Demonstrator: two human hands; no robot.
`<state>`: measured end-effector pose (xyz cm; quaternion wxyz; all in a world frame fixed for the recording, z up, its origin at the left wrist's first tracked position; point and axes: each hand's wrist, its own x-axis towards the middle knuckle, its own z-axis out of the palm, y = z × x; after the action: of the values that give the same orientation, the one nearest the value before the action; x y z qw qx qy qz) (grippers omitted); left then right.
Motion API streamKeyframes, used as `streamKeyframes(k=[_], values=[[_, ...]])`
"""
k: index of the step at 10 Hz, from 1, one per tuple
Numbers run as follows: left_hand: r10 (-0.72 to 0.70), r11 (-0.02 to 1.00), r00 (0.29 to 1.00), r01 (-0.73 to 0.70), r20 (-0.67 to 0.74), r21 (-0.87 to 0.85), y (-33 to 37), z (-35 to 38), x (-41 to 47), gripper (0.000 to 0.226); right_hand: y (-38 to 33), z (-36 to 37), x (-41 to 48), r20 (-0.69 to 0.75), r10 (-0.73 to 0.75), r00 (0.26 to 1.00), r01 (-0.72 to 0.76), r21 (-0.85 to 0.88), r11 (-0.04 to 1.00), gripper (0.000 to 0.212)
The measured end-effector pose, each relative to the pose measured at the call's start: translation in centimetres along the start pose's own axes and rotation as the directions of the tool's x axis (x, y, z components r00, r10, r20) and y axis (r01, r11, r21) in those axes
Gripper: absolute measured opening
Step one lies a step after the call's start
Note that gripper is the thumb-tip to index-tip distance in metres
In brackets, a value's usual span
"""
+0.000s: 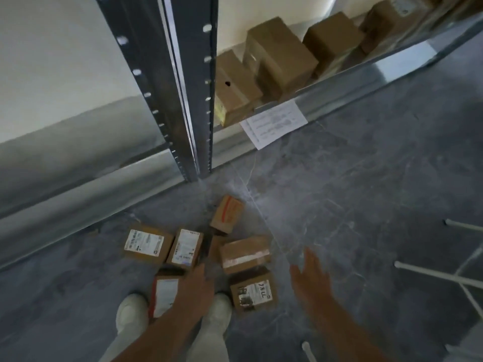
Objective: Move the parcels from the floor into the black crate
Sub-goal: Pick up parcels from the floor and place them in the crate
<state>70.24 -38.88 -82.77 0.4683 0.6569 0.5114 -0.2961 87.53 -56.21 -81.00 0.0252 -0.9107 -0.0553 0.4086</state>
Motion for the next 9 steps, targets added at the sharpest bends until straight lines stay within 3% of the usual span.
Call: streamKeyframes(k=[1,3,5,7,9], values=[[-0.050,0.993,0.999,0.050,0.001,-0.111,-1.3,4.2,6.6,0.043,0.2,4.0,6.6,0.104,-0.102,0.989,0.099,0.029,0.995,0.063],[-0.131,0.936,0.991,0.131,0.024,-0.327,-2.5,9.4,15.7,0.036,0.3,11.9,16.8,0.096,-0.107,0.990,0.074,0.293,0.953,0.054],[-0.170,0.726,0.970,0.243,0.174,-0.643,-3.2,13.0,19.2,0.029,-0.6,16.3,18.2,0.074,0.057,0.996,-0.089,0.572,0.815,0.057],[-0.084,0.659,0.991,0.131,0.100,-0.741,-1.1,8.1,12.8,0.026,-2.1,10.5,12.8,0.026,0.138,0.990,-0.115,0.715,0.690,0.047],[0.156,0.586,0.977,-0.210,-0.145,-0.782,7.9,-3.5,2.0,0.034,-7.6,-3.6,3.2,-0.080,0.122,0.989,0.011,0.873,0.487,0.037]])
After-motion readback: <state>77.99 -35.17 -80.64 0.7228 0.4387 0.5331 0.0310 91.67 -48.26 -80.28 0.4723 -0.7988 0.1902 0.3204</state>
